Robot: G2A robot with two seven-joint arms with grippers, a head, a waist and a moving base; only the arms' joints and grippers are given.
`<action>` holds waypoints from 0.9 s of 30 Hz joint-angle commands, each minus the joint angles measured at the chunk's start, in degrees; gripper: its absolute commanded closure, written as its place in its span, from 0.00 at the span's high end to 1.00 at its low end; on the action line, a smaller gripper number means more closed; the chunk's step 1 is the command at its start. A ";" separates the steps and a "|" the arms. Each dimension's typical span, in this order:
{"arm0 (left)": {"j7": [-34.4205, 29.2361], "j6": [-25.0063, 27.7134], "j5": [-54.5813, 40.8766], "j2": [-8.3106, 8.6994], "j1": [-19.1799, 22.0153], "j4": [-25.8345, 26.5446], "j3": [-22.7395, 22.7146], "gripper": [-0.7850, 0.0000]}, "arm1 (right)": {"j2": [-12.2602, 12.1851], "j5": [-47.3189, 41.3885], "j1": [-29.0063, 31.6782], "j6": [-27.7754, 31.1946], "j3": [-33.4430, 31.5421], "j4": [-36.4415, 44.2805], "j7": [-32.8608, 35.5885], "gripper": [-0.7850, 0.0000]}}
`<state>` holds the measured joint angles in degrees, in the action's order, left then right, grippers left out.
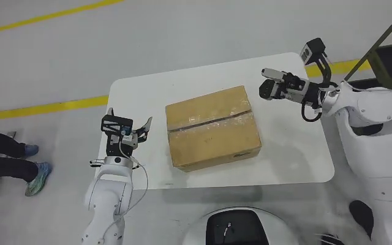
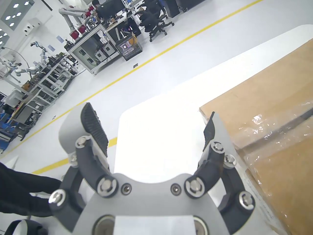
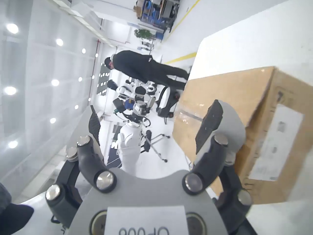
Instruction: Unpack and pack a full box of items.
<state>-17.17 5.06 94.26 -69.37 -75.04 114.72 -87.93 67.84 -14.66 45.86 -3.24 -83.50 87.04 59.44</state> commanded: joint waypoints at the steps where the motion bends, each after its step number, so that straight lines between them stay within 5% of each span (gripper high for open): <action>1: 0.00 0.00 0.00 0.00 0.00 0.00 0.00 1.00 | 0.12 0.85 -1.31 -0.29 2.51 -1.85 1.25 0.43; 5: 0.00 0.00 0.00 0.00 0.00 0.00 0.00 1.00 | 0.37 2.86 -3.36 0.50 6.40 -5.45 1.58 0.34; 27: 0.00 0.00 0.00 0.00 0.00 0.00 0.00 1.00 | -1.51 15.78 -4.92 2.24 9.91 -10.36 5.36 0.37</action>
<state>-17.17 5.06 94.26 -69.37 -75.05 114.72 -87.93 66.37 0.73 41.02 -1.13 -73.73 76.72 64.77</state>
